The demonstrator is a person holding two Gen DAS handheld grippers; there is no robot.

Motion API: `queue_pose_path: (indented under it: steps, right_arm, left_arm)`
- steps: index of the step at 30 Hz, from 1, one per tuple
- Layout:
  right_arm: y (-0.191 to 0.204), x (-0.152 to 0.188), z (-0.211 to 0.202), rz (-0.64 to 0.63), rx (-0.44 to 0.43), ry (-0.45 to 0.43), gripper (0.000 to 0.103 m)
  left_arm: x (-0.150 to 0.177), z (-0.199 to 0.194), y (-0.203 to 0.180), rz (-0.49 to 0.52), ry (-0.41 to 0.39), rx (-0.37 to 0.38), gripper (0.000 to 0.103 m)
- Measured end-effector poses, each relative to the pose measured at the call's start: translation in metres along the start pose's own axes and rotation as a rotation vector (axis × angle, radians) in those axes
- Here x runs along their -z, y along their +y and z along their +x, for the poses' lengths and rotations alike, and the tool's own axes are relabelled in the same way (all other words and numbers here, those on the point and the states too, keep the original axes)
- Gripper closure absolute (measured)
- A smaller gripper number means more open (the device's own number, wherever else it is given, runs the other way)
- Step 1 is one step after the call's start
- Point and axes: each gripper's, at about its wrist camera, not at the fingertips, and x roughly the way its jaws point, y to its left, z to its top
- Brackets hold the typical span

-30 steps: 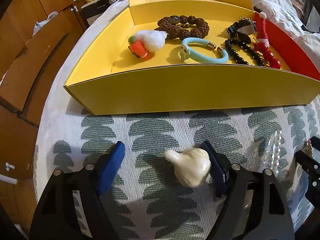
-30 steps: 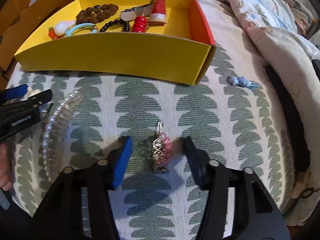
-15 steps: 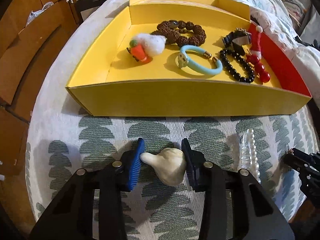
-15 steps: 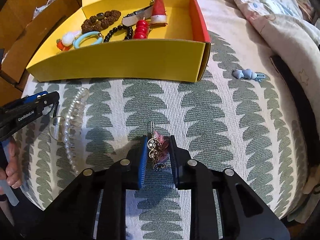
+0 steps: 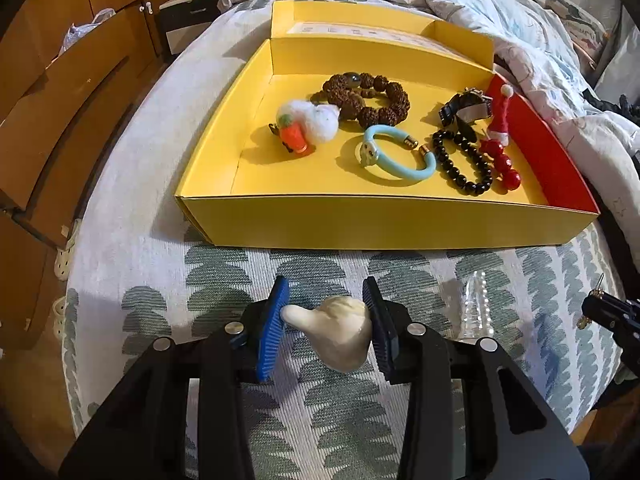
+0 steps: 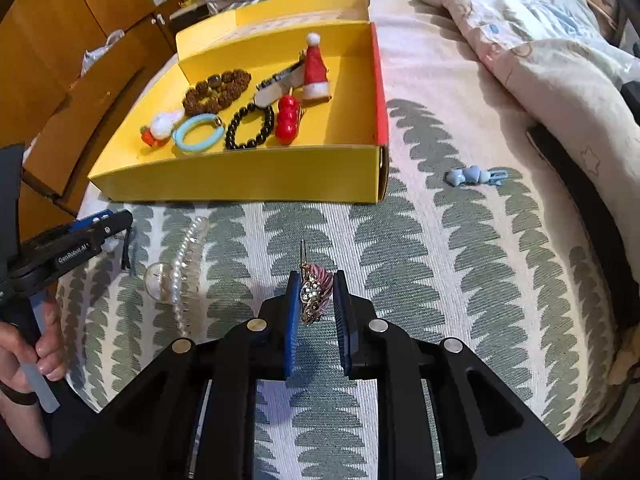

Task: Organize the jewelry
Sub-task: 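Carry white ornament and pink pendant into the yellow box and open both grippers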

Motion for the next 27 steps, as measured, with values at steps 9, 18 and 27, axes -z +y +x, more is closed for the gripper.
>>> queue_pose_path:
  steps: [9, 18, 27]
  right_arm:
    - [0.008, -0.012, -0.028, 0.001, -0.074, -0.082, 0.086]
    - [0.028, -0.058, -0.041, -0.009, -0.162, -0.161, 0.086]
    - [0.034, -0.112, -0.001, 0.012, -0.134, -0.134, 0.086]
  left_arm:
    - [-0.008, -0.031, 0.001, 0.001, -0.068, 0.035, 0.064]
    - [-0.046, -0.048, 0.004, -0.037, -0.136, 0.062, 0.064]
    - [-0.088, -0.016, 0.007, -0.033, -0.092, 0.045, 0.064]
